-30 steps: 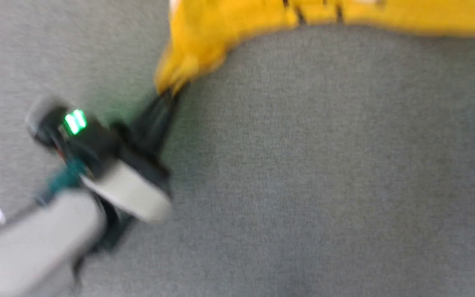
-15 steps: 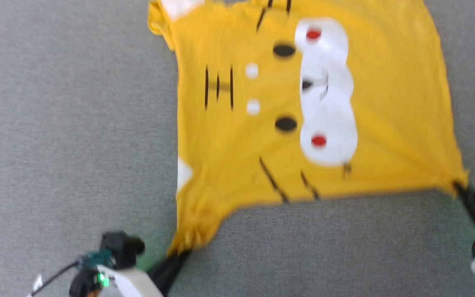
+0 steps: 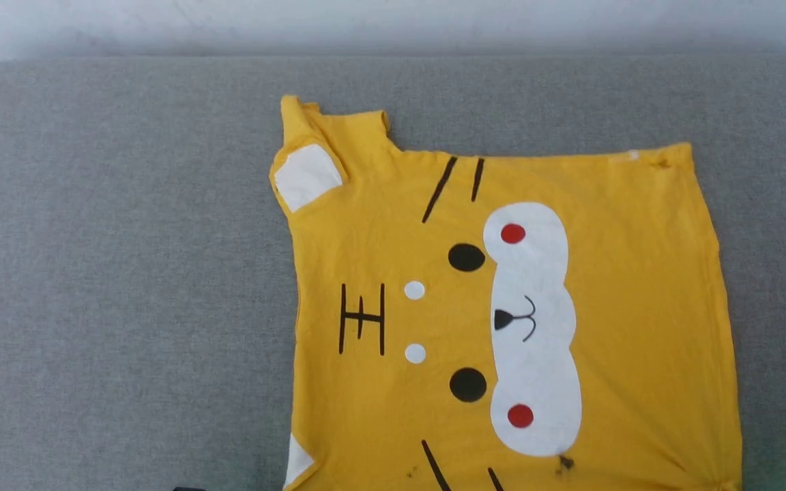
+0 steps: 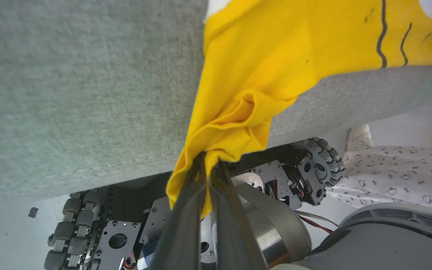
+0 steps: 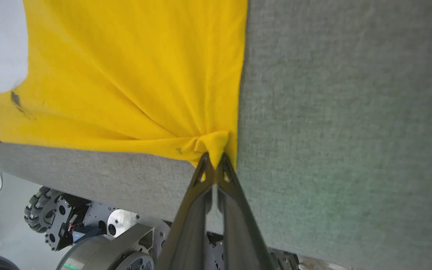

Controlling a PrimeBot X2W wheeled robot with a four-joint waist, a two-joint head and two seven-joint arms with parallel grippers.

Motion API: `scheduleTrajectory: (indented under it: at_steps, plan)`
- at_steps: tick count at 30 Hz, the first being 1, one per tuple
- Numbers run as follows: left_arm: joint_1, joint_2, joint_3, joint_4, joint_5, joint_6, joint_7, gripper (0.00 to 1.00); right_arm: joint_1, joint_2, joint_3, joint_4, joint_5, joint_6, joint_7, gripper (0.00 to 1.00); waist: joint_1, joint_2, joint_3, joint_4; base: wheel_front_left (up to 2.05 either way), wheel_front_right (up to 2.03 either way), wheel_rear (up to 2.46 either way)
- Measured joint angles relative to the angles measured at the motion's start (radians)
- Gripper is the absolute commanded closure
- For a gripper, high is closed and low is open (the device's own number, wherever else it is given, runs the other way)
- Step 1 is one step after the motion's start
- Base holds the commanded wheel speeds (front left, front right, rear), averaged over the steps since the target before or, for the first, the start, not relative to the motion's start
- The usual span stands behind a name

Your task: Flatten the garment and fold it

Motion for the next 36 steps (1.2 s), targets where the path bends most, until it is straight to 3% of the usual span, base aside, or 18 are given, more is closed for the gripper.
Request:
scheduleTrajectory:
  at_steps: [8,12,17,23,28,36]
  plan:
    - [0.045,0.008,-0.005,-0.015,-0.057,-0.028,0.016,1.0,0.109,0.058,-0.041,-0.005,0.039,0.0,0.214,1.0,0.0001,0.0,-0.035,0.002,0.0,0.0,0.0]
    - [0.054,0.025,0.009,-0.022,-0.054,-0.031,-0.026,1.0,0.141,0.086,-0.08,-0.047,0.042,-0.001,0.229,1.0,0.0001,0.0,-0.05,0.003,0.0,0.0,0.0]
    - [0.033,0.039,0.057,-0.068,0.016,-0.024,-0.124,1.0,0.124,0.098,-0.109,-0.123,0.032,-0.001,0.142,1.0,0.0001,0.0,-0.064,0.01,0.0,0.0,0.0]
    - [-0.063,0.072,0.125,-0.143,0.16,0.043,-0.219,1.0,0.062,0.074,-0.123,-0.181,0.019,-0.002,0.027,1.0,0.0002,0.0,-0.057,0.016,0.0,0.0,0.0]
    - [-0.156,0.088,0.168,-0.196,0.264,0.08,-0.241,1.0,-0.013,0.038,-0.143,-0.204,-0.005,-0.002,-0.063,1.0,0.0003,0.0,-0.026,0.015,0.0,0.0,0.0]
    - [-0.289,0.055,0.196,-0.172,0.356,0.079,-0.24,1.0,-0.156,-0.014,-0.14,-0.186,-0.04,-0.002,-0.141,1.0,0.0004,0.0,0.057,0.005,0.0,0.0,0.0]
